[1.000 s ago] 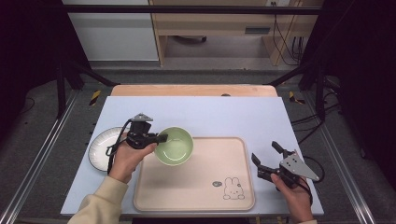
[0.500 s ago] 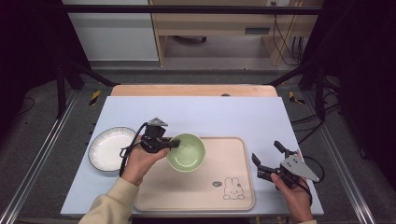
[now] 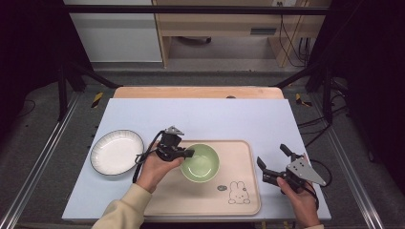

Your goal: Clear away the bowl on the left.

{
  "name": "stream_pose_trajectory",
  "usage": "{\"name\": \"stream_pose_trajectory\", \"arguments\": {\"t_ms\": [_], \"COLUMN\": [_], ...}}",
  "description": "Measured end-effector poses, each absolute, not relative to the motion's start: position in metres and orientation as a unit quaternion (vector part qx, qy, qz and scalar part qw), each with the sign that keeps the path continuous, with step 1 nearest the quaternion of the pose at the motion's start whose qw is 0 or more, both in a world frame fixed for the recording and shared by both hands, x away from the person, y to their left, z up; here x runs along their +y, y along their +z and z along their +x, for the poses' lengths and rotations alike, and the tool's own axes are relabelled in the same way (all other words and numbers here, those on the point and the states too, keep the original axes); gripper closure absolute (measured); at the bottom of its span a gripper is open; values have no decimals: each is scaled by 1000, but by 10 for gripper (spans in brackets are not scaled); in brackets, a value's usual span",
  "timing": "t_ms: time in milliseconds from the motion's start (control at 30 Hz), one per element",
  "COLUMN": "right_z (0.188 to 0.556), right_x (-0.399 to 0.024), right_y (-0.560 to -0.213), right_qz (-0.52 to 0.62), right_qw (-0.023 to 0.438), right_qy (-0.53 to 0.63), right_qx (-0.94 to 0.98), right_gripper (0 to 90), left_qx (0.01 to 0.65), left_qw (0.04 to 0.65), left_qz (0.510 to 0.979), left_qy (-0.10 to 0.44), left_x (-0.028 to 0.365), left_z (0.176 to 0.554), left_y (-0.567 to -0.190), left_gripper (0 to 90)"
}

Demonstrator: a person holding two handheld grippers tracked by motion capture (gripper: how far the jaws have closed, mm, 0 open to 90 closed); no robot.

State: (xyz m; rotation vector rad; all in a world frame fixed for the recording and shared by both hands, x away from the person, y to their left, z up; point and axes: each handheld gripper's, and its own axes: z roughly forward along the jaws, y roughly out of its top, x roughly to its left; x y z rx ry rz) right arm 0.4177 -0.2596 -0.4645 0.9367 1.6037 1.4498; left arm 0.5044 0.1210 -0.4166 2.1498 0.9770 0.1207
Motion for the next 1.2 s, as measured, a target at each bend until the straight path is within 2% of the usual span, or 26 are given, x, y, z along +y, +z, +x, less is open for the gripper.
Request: {"name": "stream_pose_trajectory", "arguments": {"t_ms": [1200], "right_z": [418], "right_x": [-259], "right_y": [-465], "right_qz": [373], "right_qw": [377], "right_qy": [572], "right_qx": [626], "right_gripper": [51], "left_qx": [382], "left_qw": [363], "left_qz": [849], "left_qy": [31], "left_x": [116], "left_z": [497], "left_y": [-436], "left_gripper": [827]}}
